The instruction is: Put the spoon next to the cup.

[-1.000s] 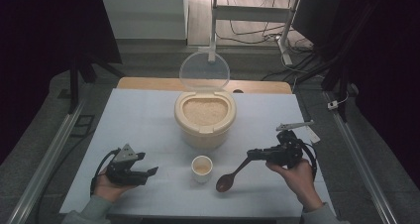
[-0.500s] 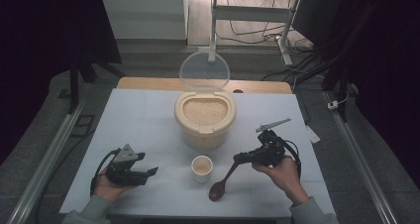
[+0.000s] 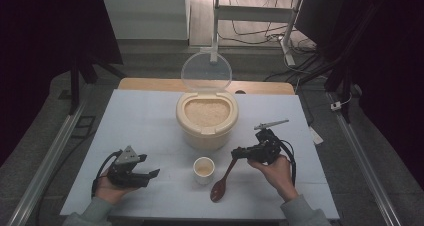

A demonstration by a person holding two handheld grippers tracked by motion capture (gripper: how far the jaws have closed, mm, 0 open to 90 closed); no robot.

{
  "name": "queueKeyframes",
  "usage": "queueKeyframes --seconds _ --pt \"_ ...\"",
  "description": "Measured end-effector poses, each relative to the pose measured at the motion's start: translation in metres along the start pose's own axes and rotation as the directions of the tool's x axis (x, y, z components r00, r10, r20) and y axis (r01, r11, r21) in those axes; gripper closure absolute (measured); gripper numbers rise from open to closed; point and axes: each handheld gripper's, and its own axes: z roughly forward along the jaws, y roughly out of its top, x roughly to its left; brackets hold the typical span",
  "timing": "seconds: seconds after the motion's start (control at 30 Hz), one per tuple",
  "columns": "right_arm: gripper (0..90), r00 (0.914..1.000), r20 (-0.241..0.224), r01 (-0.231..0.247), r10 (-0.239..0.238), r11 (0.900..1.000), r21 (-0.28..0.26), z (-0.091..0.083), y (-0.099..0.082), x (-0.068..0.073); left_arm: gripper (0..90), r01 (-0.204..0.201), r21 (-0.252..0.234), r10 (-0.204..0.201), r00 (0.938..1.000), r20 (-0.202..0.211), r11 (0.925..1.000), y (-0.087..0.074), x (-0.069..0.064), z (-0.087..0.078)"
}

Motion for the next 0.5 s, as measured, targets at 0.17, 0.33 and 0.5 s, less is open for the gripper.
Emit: queueKeyframes --seconds 0.17,0.33,0.5 --pt "73.4 0.9988 0.048 0.006 -0.005 0.9996 -0.028 0.011 0.0 -0.008 26.4 0.002 -0.001 -0.002 1.0 0.001 1.0 -0.001 0.0 0.0" --pt "69.1 0.9945 0.103 0.019 -0.015 0.9989 -0.042 0.023 -0.002 -0.014 26.5 0.001 0.0 -0.001 1.0 0.001 1.0 -0.001 0.0 0.0" --pt "65.4 0.9905 0.137 0.013 -0.007 0.9991 -0.04 0.037 -0.005 -0.02 26.4 0.0 0.001 0.0 1.0 0.001 1.0 -0.001 -0.001 0.0"
